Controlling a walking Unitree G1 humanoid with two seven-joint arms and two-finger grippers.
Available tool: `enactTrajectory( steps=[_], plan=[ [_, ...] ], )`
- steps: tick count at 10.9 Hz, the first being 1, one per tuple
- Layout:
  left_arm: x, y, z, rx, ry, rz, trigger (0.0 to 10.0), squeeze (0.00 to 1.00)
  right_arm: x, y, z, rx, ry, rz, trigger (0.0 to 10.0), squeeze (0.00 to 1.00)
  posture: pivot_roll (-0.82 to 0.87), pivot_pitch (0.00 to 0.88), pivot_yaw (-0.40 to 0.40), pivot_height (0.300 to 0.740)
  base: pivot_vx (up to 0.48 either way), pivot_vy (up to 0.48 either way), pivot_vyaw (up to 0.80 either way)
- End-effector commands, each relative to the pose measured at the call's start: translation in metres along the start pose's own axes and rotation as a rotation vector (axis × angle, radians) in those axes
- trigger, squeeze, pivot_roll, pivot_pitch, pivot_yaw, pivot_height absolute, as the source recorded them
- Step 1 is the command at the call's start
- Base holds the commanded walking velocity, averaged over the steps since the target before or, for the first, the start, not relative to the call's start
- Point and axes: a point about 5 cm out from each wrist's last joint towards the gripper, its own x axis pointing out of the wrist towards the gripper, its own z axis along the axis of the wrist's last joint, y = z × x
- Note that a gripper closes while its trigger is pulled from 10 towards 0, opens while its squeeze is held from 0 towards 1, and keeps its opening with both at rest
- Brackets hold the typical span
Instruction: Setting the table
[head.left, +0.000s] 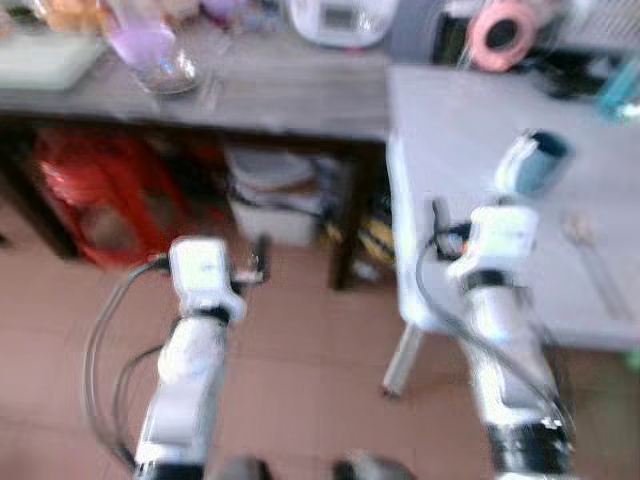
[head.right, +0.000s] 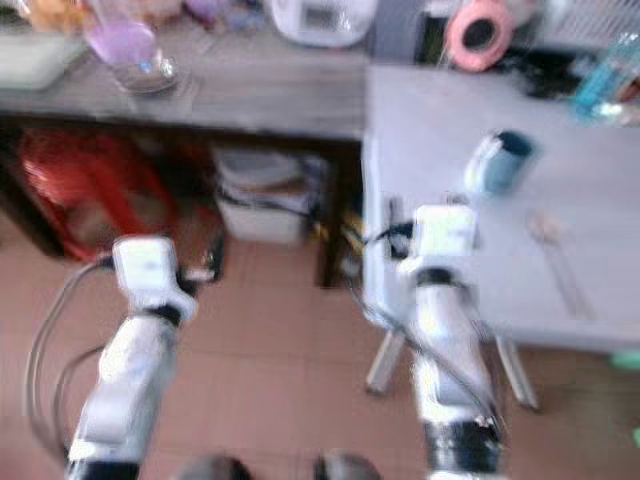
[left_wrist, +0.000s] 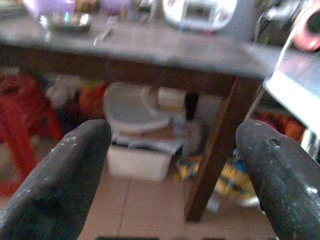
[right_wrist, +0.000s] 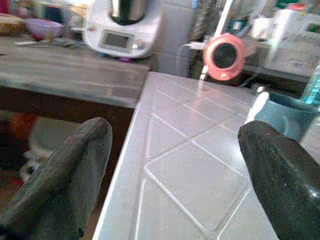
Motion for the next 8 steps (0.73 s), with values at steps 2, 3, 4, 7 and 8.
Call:
enactTrajectory(
  steps=[2, 3, 4, 7, 8],
  plan=[
    [0.004, -0.004, 0.006, -0.001, -0.020, -0.015, 10.0, 0.00, 0.004, -0.005, 0.002, -0.006, -0.004, -0.018, 10.0, 0.00, -0.04, 0.132, 0.005, 0.740, 0.000, -0.435, 0.00],
    [0.004, -0.004, 0.007, 0.001, -0.022, -0.016, 10.0, 0.00, 0.004, -0.008, 0.000, -0.005, 0.010, -0.039, 10.0, 0.00, -0.04, 0.124, 0.006, 0.740, 0.000, -0.435, 0.00],
    [0.004, -0.004, 0.007, 0.001, -0.021, -0.015, 10.0, 0.00, 0.005, -0.012, -0.007, 0.014, 0.063, -0.072, 10.0, 0.00, -0.04, 0.128, 0.008, 0.740, 0.000, -0.435, 0.00],
    [0.001, -0.003, 0.004, 0.003, -0.007, -0.010, 10.0, 0.00, 0.007, -0.021, -0.019, -0.006, 0.143, -0.093, 10.0, 0.00, -0.04, 0.148, 0.009, 0.740, 0.000, -0.288, 0.00],
    [0.001, -0.003, 0.005, 0.004, -0.007, -0.011, 10.0, 0.00, 0.009, -0.026, -0.023, 0.002, 0.181, -0.103, 10.0, 0.00, -0.03, 0.160, 0.010, 0.740, 0.000, 0.000, 0.00]
  ],
)
